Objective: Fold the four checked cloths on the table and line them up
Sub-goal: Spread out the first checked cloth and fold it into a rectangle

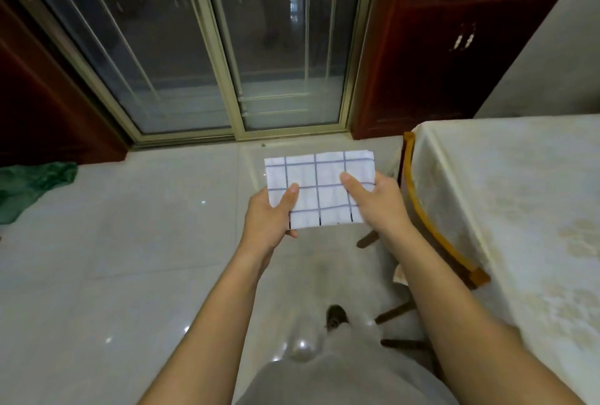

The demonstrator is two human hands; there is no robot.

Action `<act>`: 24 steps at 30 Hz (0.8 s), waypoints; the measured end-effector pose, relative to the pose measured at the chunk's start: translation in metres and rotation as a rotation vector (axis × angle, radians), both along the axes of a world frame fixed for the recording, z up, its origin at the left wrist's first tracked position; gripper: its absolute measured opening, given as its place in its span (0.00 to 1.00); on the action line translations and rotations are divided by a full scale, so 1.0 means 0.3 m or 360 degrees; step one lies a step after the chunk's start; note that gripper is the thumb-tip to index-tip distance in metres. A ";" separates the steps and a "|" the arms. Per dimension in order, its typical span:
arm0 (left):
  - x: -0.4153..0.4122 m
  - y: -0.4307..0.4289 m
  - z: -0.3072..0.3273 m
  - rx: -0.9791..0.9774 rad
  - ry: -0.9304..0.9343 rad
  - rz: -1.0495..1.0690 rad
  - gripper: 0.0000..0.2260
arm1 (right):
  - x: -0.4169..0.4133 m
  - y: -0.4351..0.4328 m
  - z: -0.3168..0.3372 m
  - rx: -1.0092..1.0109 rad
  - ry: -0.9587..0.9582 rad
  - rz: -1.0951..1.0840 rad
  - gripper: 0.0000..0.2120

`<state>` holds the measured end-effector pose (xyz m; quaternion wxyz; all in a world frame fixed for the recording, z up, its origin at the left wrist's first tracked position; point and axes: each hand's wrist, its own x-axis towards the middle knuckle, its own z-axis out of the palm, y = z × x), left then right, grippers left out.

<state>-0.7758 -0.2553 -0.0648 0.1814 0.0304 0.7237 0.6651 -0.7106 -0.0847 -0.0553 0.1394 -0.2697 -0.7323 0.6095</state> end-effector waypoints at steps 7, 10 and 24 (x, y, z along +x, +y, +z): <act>-0.288 -0.036 -0.027 -0.0032 -0.0037 0.0135 0.06 | -0.345 -0.022 -0.081 -0.0038 -0.0004 0.0140 0.07; -0.427 -0.012 -0.041 -0.0085 -0.0038 0.0189 0.06 | -0.514 0.015 -0.117 -0.0035 -0.0027 0.0206 0.07; -1.083 0.421 0.025 -0.0240 0.0077 0.0179 0.08 | -1.162 0.410 -0.105 -0.0180 0.0049 0.0114 0.00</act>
